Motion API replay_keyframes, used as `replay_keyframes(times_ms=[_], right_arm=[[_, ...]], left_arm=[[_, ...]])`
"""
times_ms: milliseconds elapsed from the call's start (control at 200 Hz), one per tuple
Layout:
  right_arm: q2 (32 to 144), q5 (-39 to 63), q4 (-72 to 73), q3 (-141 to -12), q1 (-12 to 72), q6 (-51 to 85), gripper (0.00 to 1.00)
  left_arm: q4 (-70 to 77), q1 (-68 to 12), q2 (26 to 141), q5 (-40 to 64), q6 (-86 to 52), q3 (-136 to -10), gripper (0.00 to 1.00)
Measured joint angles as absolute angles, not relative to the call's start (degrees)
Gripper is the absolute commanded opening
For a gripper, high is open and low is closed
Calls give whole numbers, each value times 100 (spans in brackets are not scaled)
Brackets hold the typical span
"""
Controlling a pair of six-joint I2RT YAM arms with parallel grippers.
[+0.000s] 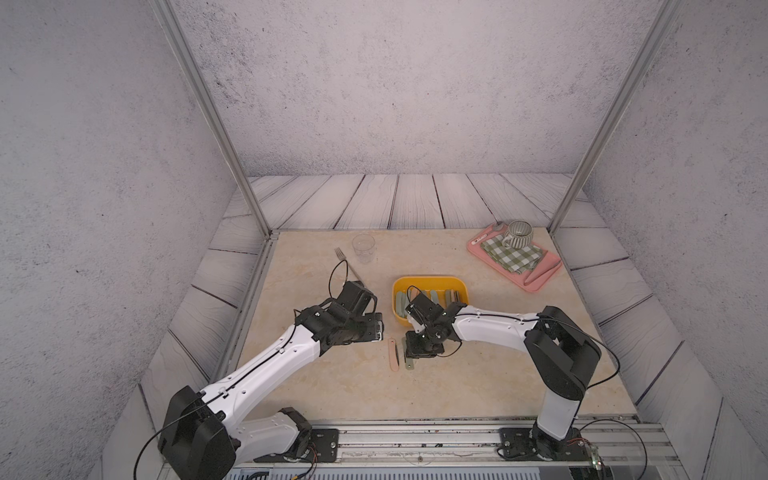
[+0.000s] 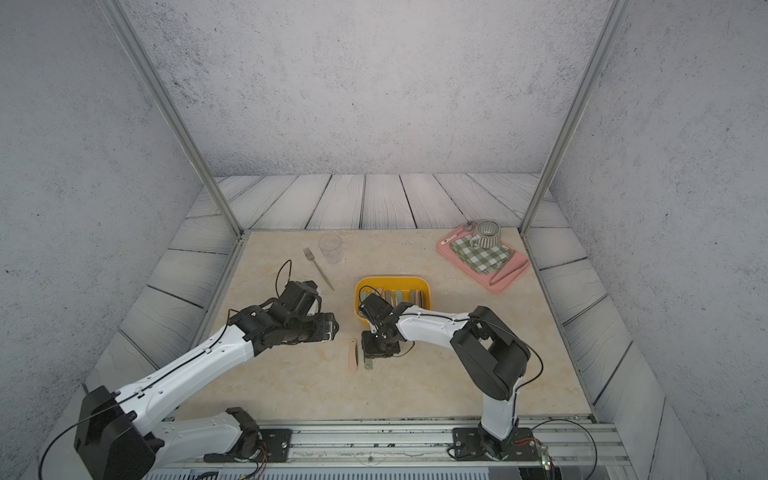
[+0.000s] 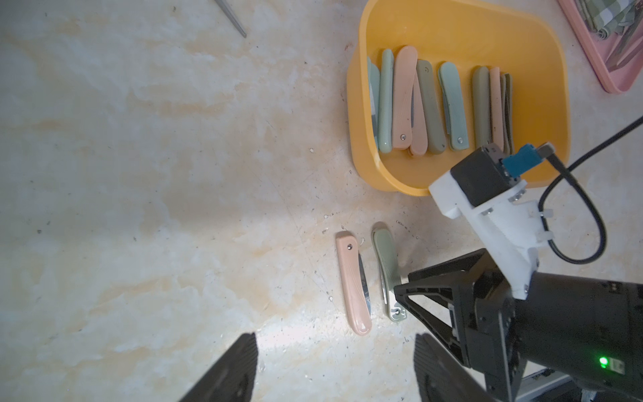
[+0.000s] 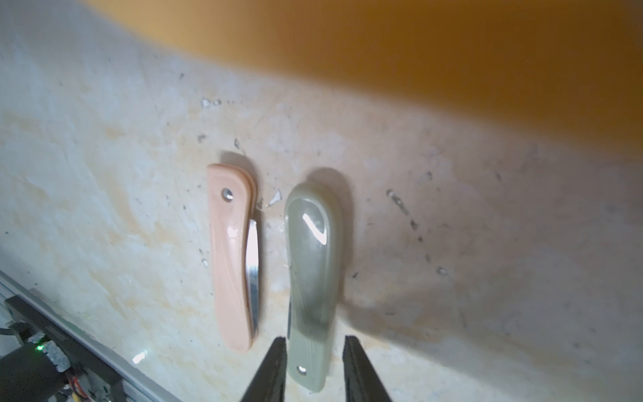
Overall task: Take the fruit knife out of the storage box
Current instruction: Place the fruit knife at the center of the board, then pick up the fruit knife from the storage box.
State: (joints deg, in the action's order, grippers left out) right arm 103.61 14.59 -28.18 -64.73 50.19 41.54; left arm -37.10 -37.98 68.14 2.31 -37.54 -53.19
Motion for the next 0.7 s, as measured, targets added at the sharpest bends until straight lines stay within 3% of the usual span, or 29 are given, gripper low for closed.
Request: replay_keyframes(times_ms=[420,485,530,701], right_arm=[[9625,659,-4440,-7695,4783,3398,70],[9596,550,-4654,-7843,4622,3304,81],[9590,473,-4783,-7924,4493,3208,99],[9585,311,-5085,-8119,3898,3000,99]], left_arm=[[-3708,-3798,7269,239,-3496,-6001,79],[-3706,-3798,7441,242,-3435,-6215,78],[-3695,-3798,7590,270,-3382,-6381,76],[-3642,-3798,8374,467,-3212,-7089,69]])
